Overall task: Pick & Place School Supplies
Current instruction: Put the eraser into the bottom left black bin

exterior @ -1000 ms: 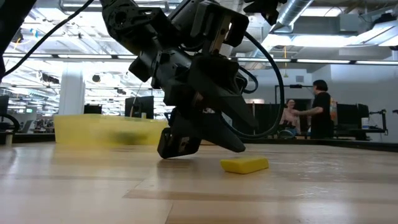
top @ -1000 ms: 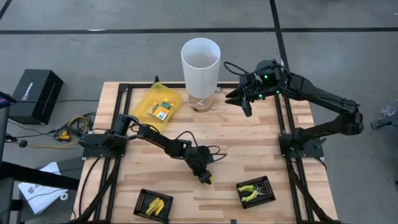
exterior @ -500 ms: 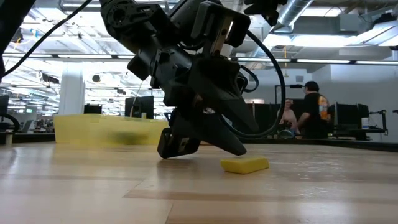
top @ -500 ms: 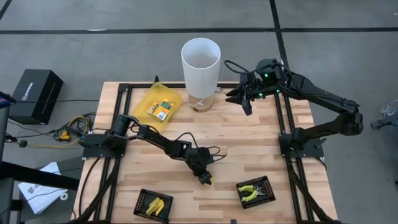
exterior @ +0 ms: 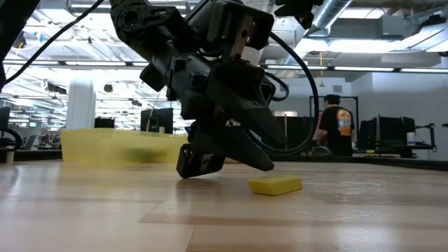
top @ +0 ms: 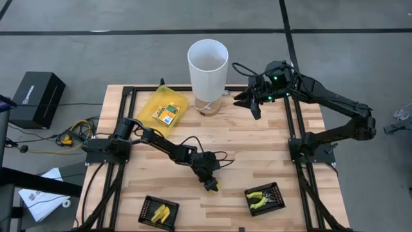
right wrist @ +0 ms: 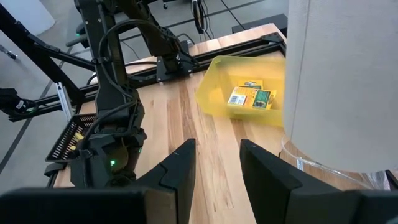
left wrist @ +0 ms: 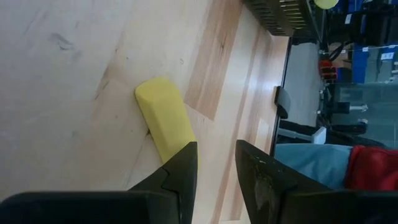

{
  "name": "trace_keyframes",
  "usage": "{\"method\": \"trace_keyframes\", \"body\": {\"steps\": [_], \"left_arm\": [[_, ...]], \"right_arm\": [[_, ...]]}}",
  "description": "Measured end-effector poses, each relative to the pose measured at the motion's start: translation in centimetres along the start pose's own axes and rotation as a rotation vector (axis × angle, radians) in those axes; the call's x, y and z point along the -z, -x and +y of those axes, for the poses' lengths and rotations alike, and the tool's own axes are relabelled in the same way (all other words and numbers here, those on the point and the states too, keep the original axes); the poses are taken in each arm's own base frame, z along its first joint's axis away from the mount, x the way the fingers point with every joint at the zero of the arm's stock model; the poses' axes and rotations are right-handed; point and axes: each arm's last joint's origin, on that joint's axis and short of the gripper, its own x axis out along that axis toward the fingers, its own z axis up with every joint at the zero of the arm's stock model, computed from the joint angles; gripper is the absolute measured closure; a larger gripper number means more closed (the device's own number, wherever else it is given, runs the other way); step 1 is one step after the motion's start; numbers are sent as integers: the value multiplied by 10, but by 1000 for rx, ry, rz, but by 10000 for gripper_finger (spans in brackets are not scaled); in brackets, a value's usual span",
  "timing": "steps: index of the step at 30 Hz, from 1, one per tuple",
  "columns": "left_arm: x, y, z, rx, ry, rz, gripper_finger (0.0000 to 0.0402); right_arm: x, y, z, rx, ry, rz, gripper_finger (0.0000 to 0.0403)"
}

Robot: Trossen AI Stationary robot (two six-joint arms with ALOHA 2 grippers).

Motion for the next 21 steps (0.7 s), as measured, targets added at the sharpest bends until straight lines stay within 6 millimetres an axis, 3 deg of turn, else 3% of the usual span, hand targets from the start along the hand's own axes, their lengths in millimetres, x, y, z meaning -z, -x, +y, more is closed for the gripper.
{"method": "trace_keyframes", "body": {"steps": [21], "left_arm": [[0,0,2,-87,-26,-72,298]], "right_arm": [[0,0,0,0,-5,-1,285]]}}
